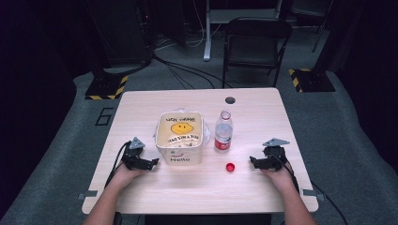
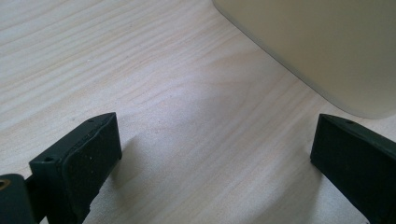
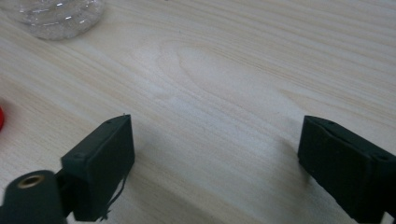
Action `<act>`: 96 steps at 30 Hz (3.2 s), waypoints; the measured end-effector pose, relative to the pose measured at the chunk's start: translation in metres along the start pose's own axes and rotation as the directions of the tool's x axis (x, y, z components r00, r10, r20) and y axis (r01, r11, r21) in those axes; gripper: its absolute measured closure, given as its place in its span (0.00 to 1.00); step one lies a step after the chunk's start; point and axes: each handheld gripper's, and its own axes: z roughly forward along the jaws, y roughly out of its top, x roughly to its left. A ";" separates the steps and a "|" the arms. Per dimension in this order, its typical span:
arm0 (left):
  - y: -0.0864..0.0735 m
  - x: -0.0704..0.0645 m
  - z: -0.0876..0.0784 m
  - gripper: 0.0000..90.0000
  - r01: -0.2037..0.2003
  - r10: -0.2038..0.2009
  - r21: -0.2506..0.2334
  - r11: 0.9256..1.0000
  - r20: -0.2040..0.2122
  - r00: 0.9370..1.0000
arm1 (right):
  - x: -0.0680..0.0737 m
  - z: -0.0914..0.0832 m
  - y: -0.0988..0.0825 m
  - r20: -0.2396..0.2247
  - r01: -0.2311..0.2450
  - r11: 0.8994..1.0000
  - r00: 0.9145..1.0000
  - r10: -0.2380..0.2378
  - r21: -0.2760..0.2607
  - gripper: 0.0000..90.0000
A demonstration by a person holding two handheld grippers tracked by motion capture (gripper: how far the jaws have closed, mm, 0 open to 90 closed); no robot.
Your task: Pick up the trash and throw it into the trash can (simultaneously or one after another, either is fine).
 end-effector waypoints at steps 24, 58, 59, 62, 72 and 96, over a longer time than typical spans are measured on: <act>-0.001 -0.004 -0.001 0.01 -0.015 0.015 0.003 1.000 0.028 0.999 | 0.007 -0.025 0.022 -0.053 -0.037 0.998 0.998 0.035 -0.041 0.30; 0.001 -0.004 0.002 0.00 -0.022 0.022 -0.001 1.000 0.028 0.999 | 0.036 -0.070 0.080 -0.122 0.027 0.993 0.992 -0.041 -0.115 0.27; 0.001 -0.004 0.002 0.00 -0.022 0.022 -0.001 1.000 0.028 0.999 | 0.036 -0.070 0.080 -0.122 0.027 0.993 0.992 -0.041 -0.115 0.27; 0.001 -0.004 0.002 0.00 -0.023 0.023 -0.002 1.000 0.028 0.999 | 0.040 -0.070 0.084 -0.129 0.037 0.992 0.990 -0.053 -0.117 0.27; 0.001 -0.004 0.002 0.00 -0.025 0.025 -0.001 1.000 0.028 0.999 | 0.053 -0.067 0.094 -0.152 0.049 0.991 0.986 -0.069 -0.127 0.23; 0.001 -0.004 0.002 0.00 -0.026 0.026 -0.002 1.000 0.029 0.999 | 0.073 -0.049 0.112 -0.191 0.073 0.986 0.976 -0.101 -0.149 0.16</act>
